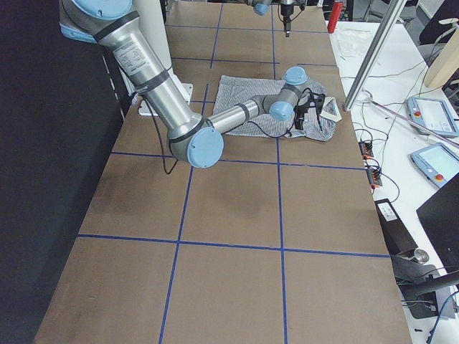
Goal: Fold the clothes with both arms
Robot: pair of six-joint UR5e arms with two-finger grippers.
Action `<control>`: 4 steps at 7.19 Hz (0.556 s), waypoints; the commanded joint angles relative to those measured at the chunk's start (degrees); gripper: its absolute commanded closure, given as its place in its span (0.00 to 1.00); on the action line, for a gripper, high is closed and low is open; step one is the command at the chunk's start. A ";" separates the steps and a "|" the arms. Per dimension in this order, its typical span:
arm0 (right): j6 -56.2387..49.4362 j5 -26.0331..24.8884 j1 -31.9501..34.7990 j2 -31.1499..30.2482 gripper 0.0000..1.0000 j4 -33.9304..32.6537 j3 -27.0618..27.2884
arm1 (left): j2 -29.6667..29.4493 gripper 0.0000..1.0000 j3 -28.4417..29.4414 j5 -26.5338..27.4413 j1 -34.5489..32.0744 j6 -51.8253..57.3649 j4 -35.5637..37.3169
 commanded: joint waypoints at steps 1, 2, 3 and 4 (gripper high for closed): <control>-4.57 2.94 1.86 -8.18 0.00 0.15 5.67 | -10.01 0.14 9.89 4.95 6.38 -12.22 -4.93; -6.87 4.78 2.65 -9.68 0.00 0.24 6.11 | -14.06 0.17 13.34 9.15 7.54 -14.01 -4.94; -7.59 7.23 3.70 -10.39 0.00 0.33 6.38 | -15.67 0.21 16.33 10.06 8.16 -14.02 -5.12; -8.56 7.69 3.62 -11.79 0.00 1.98 6.55 | -17.43 0.26 19.49 13.63 9.21 -14.02 -7.03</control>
